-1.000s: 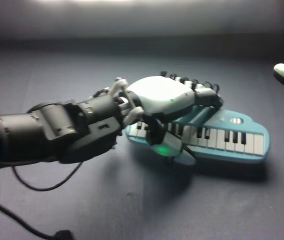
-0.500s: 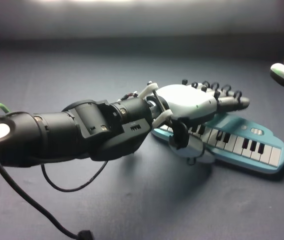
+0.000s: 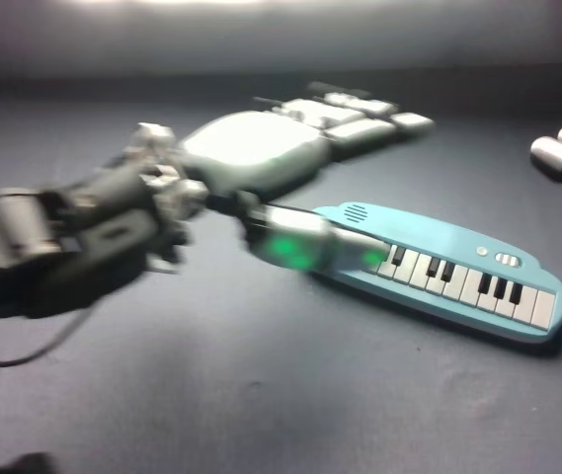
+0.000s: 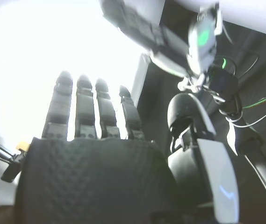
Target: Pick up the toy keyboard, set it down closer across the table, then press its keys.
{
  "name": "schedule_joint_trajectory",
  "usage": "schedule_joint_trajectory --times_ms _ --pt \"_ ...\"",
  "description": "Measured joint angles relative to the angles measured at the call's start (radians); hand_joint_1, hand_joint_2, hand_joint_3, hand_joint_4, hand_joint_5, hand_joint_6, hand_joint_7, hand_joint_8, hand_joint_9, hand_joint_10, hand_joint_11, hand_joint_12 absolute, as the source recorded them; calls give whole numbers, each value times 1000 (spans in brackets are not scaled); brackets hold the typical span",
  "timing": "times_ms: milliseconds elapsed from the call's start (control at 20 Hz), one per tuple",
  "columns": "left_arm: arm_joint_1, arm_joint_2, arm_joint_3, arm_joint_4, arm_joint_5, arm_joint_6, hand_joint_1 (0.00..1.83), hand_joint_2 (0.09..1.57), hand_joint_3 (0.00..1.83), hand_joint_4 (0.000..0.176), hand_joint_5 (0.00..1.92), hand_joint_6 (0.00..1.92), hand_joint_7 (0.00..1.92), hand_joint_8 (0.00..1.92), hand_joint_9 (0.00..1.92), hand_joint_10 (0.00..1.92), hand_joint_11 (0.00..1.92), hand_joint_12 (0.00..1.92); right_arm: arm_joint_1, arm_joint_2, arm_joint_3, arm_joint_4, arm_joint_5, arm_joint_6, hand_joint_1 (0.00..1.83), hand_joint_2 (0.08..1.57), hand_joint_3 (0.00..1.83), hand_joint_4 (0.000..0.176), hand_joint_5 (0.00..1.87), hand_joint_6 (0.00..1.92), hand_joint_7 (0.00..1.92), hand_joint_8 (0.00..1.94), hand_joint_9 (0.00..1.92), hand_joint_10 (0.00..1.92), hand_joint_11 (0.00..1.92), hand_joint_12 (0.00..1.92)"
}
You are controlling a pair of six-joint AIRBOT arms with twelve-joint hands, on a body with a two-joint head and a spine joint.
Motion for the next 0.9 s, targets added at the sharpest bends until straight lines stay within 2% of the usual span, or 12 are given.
schedule_joint_trajectory --times_ms 100,200,350,550,600,650,700,800,850,900 --pt "37 86 -42 -98 -58 58 309 1076 0 176 0 0 0 0 0 0 0 0 16 -3 5 1 -59 -27 81 1404 0 69 0 0 0 0 0 0 0 0" --pt "83 143 -77 -167 -142 94 309 1076 0 176 0 0 0 0 0 0 0 0 51 -18 20 -2 -123 -58 81 1404 0 69 0 0 0 0 0 0 0 0" --pt "218 215 -161 -306 -317 125 309 1075 0 176 0 0 0 0 0 0 0 0 154 -97 96 -16 -293 -91 81 1403 0 69 0 0 0 0 0 0 0 0" --pt "298 224 -190 -393 -450 131 309 1075 0 176 0 0 0 0 0 0 0 0 245 -182 141 -13 -460 -225 81 1403 0 69 0 0 0 0 0 0 0 0" --pt "305 224 -195 -422 -472 130 263 1089 0 142 0 0 0 0 0 0 0 0 263 -204 151 -12 -496 -258 67 1399 0 91 0 0 0 0 0 0 0 0" --pt "309 225 -195 -419 -483 131 330 1330 28 45 68 13 0 0 0 0 0 0 276 -223 162 -10 -527 -282 32 1413 4 38 0 0 0 0 0 0 0 0" --pt "314 225 -198 -418 -493 130 339 1391 16 25 85 10 0 0 0 0 0 0 287 -237 174 1 -563 -314 25 1416 5 27 0 0 0 0 0 0 0 0" --pt "326 226 -206 -422 -506 129 342 1406 12 20 90 9 0 0 0 0 0 0 299 -258 190 55 -615 -407 22 1417 5 24 0 0 0 0 0 0 0 0" --pt "327 227 -208 -421 -506 127 663 1429 3 5 67 7 0 0 0 0 0 0 300 -259 190 75 -628 -439 4 1398 1 0 247 42 0 0 0 0 0 0" --pt "327 230 -208 -418 -511 128 792 1419 0 3 66 6 0 0 0 0 0 0 300 -259 190 86 -639 -450 0 1386 0 0 438 108 0 0 0 0 0 0"
